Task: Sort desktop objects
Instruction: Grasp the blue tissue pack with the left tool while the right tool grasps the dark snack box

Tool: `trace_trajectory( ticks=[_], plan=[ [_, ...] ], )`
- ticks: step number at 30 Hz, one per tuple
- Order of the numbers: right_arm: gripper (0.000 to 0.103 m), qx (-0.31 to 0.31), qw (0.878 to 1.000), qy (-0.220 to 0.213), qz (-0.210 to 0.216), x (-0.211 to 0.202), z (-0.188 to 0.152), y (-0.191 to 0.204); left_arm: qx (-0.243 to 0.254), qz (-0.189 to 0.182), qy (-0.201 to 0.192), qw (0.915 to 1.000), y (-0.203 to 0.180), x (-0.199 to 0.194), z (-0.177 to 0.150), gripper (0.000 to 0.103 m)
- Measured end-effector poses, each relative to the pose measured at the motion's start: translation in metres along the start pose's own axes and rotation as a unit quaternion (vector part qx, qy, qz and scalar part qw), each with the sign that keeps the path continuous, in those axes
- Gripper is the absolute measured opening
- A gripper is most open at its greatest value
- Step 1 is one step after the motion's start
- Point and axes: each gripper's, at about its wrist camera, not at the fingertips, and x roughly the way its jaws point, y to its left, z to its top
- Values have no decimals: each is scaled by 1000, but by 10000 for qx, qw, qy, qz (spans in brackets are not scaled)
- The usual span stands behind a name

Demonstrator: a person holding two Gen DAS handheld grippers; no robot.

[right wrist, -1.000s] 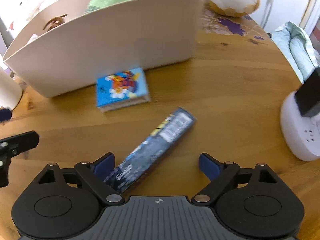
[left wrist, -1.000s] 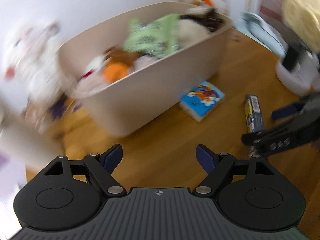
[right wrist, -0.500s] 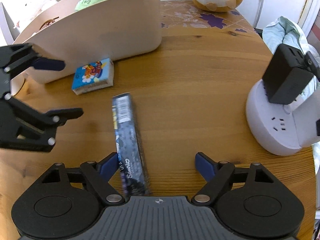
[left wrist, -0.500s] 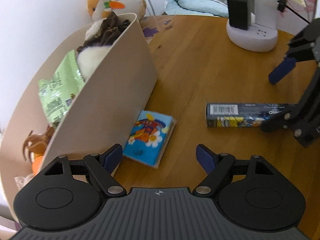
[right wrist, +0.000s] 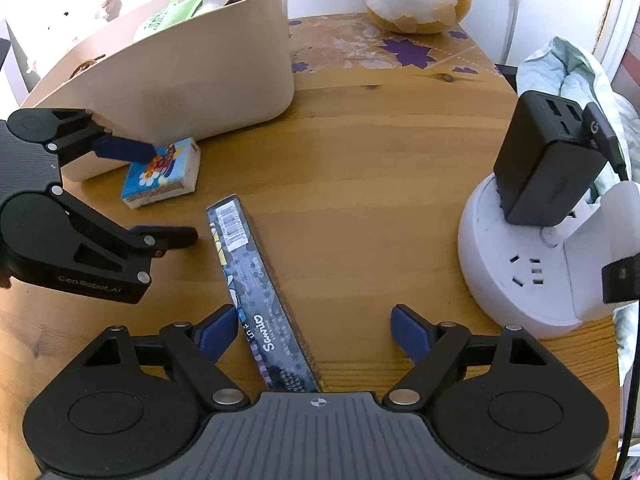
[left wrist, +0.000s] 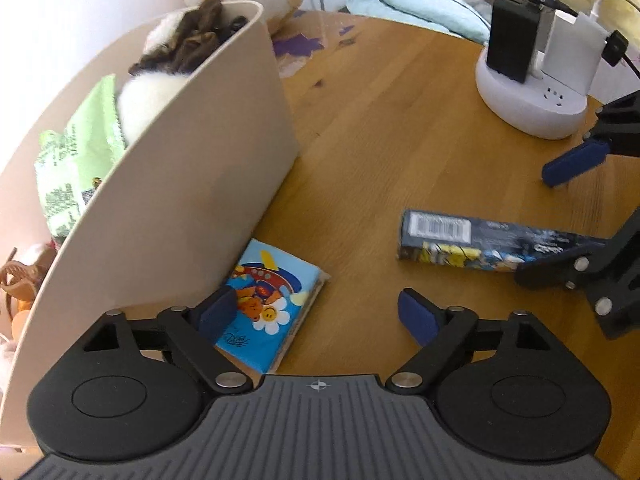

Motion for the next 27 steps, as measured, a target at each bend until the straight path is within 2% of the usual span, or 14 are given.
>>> trace_trajectory(
  ticks=[7,9,11,13,16,18,21,22,25,27],
  plan=[
    [86,-102,9999,-32,20,0,-1,-3,120,-451,170,9988,-9,-18,-12,90],
    [86,-183,9998,-33,34,1,-2,-3,54,-333,73,9994,-7,-25,-14,90],
    [86,-297,9995,-48,46,1,-1,-3,-136,-87,-66,9998,-1,-26,-13,90],
    [85,-424,9990,-78,91,3,1,-3,-363,26,-10,9993,8,-21,-9,90],
    [83,-648,9978,-74,70,6,4,0,-735,-240,360,9964,22,-3,-3,90],
    [81,-734,9973,-80,60,8,7,1,-809,-266,483,9952,21,6,-4,92],
    [78,-854,9963,-103,50,8,10,4,-1294,-455,461,9895,28,12,-3,91],
    [77,-890,9960,-116,40,9,10,6,-1380,-399,451,9886,29,13,-2,91],
    [61,-1049,9942,-226,-60,8,9,11,-1322,-415,425,9894,26,12,-3,90],
    [40,-1148,9929,-295,-117,8,9,13,-1284,-441,388,9900,25,8,-5,82]
  ],
)
